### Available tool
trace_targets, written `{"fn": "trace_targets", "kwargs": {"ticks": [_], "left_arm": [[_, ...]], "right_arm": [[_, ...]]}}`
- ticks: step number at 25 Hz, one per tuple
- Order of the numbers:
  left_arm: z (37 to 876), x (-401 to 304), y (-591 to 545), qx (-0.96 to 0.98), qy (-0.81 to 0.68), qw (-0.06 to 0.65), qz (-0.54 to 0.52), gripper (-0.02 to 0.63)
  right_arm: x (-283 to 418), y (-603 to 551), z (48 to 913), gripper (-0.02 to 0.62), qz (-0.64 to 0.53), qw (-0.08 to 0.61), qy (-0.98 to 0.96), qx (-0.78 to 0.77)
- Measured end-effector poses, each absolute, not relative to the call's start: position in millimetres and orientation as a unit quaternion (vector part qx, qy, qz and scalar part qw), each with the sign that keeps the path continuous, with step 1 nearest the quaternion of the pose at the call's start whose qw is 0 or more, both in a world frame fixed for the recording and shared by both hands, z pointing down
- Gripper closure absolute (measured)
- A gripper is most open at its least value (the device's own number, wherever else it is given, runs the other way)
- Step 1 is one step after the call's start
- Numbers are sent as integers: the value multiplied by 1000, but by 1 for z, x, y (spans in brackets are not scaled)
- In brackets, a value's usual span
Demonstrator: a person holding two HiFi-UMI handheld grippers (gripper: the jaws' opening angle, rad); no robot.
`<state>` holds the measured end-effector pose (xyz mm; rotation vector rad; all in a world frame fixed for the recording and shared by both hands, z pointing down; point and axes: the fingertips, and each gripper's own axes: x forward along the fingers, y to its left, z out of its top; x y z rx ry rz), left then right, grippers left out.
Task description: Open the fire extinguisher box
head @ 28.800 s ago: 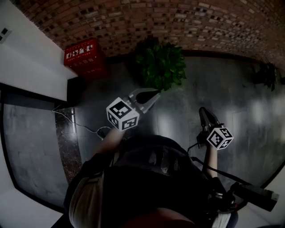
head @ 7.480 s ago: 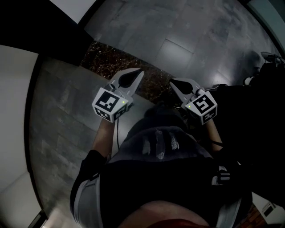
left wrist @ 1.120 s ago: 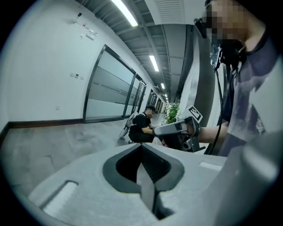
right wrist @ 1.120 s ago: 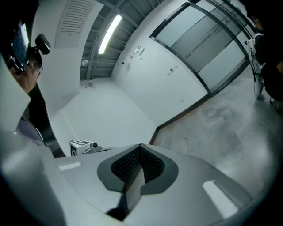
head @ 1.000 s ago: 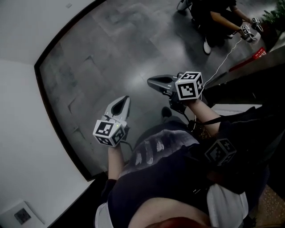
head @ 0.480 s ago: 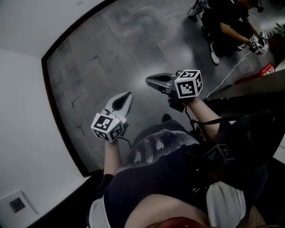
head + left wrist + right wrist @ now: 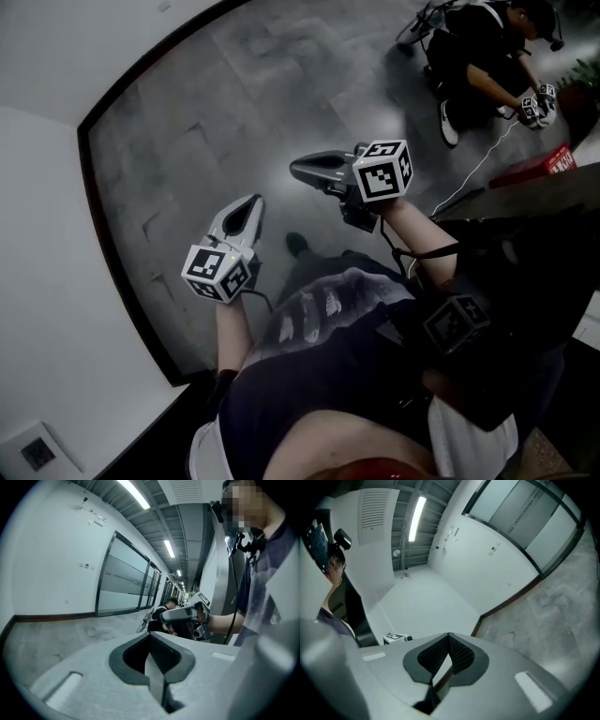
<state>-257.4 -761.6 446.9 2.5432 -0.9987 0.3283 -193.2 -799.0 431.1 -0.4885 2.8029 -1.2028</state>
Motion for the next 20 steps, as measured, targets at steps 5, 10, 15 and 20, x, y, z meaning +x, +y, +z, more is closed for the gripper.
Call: {"fn": "trace_targets", "kwargs": {"ticks": [5, 10, 15, 20], "left_arm": [[451, -313, -807, 898, -377, 217, 71, 606], [457, -374, -843, 900, -369, 225, 61, 606], [470, -421, -868, 894, -380, 231, 61, 606], [477, -443, -880, 893, -379, 237, 57, 606]], "right_arm": [[-245, -830, 434, 595, -403, 7, 902, -154], [-301, -864, 433, 597, -396, -17, 904, -163], [-338, -885, 439, 595, -392, -38, 903, -169], [-356, -897, 449, 597, -405, -50, 895, -178]]}}
